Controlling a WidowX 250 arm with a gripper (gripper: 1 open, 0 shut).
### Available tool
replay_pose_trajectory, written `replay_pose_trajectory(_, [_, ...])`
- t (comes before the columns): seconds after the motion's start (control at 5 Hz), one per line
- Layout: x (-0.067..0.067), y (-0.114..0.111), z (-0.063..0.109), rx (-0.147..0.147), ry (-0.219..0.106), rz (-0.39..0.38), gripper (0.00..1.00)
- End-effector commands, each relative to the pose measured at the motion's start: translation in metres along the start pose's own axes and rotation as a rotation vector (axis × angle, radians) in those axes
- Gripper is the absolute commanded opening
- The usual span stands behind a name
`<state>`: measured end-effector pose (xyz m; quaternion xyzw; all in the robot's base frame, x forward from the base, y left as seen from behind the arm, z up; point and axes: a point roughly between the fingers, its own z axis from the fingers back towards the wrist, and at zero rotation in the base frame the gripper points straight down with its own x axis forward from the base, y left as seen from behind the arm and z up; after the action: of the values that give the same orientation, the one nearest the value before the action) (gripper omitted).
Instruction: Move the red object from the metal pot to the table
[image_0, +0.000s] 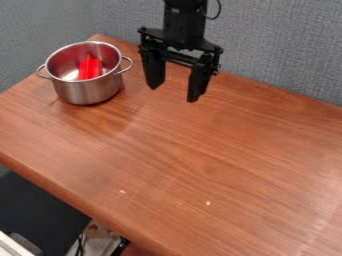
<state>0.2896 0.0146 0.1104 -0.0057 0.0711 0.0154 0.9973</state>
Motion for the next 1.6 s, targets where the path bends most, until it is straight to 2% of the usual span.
replay_pose_trajectory(0.0, [0.000, 0.008, 0.002, 0.001, -0.003, 0.017, 1.00])
replay_pose_trajectory(0.6, [-0.001, 0.019, -0.009, -0.002, 0.036, 0.043, 1.00])
replay_pose_trajectory(1.4, [0.002, 0.040, -0.017, -0.011, 0.062, 0.100, 1.00])
